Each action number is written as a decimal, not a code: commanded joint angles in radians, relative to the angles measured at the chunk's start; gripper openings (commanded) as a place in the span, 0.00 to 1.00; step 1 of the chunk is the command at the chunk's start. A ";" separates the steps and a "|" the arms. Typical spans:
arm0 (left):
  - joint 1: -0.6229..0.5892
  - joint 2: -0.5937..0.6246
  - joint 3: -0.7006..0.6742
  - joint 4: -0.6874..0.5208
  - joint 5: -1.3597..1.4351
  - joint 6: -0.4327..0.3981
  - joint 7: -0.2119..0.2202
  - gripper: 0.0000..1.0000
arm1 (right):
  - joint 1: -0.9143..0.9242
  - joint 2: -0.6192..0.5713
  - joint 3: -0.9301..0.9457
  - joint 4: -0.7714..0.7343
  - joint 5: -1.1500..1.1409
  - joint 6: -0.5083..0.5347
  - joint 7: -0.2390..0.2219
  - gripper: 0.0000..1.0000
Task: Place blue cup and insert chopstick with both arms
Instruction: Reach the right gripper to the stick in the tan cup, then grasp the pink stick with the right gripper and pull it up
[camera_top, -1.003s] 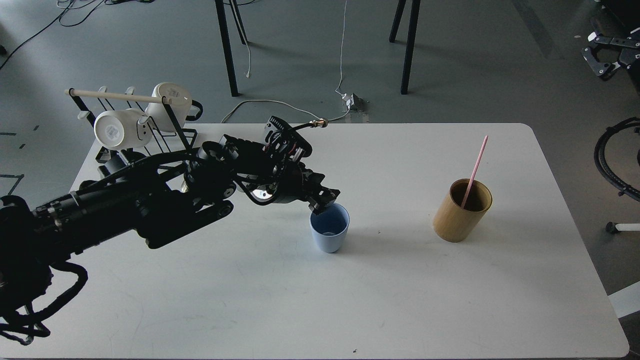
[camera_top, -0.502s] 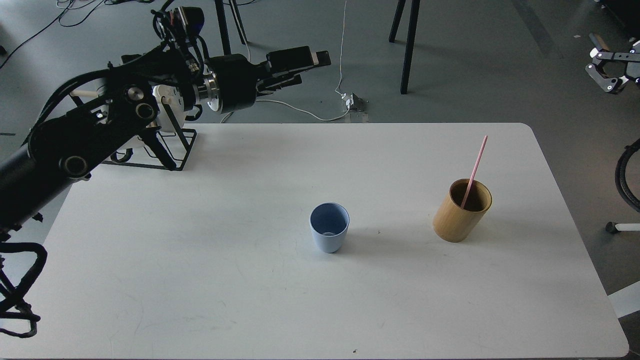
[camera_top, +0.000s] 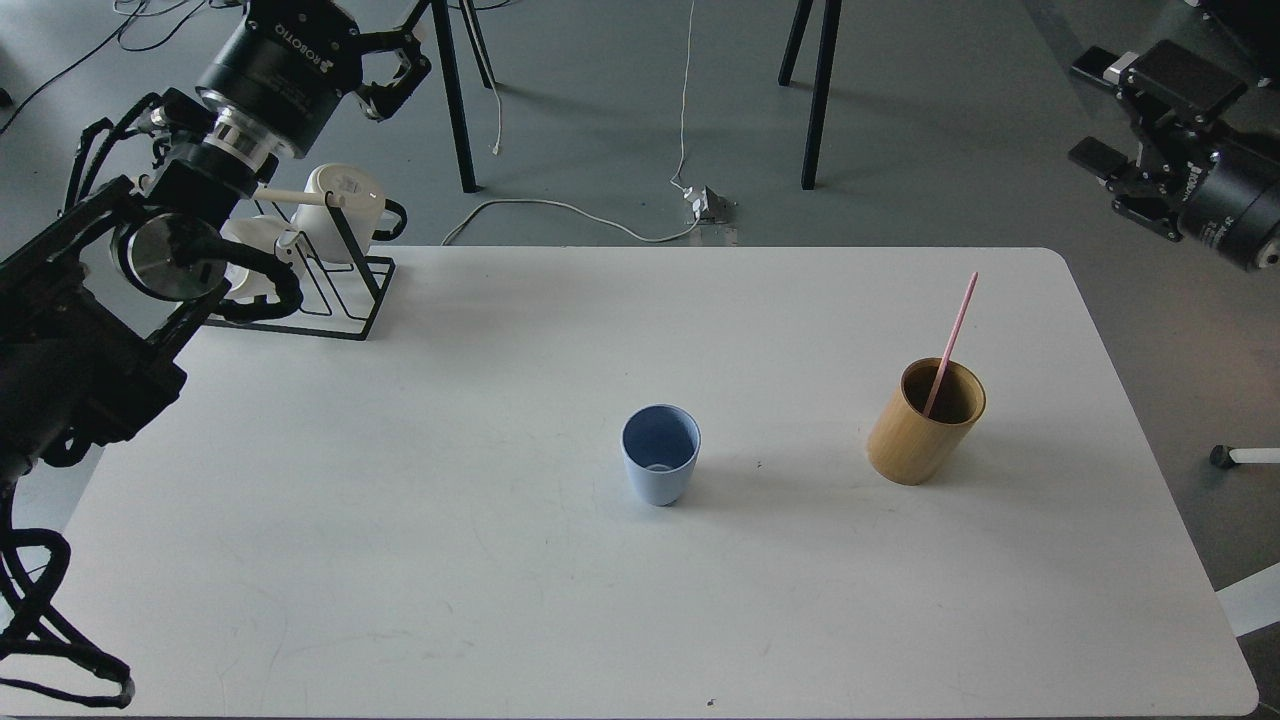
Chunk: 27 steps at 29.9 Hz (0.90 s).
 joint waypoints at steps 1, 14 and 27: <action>0.047 -0.016 -0.053 0.106 -0.012 0.000 0.002 0.99 | 0.000 0.027 -0.060 0.006 -0.286 -0.094 -0.001 0.99; 0.077 -0.056 -0.050 0.269 -0.015 0.000 0.005 0.99 | 0.007 0.188 -0.327 -0.177 -0.617 -0.223 0.007 0.73; 0.076 -0.033 -0.050 0.272 -0.015 0.000 0.009 0.99 | 0.013 0.243 -0.376 -0.231 -0.635 -0.221 0.004 0.17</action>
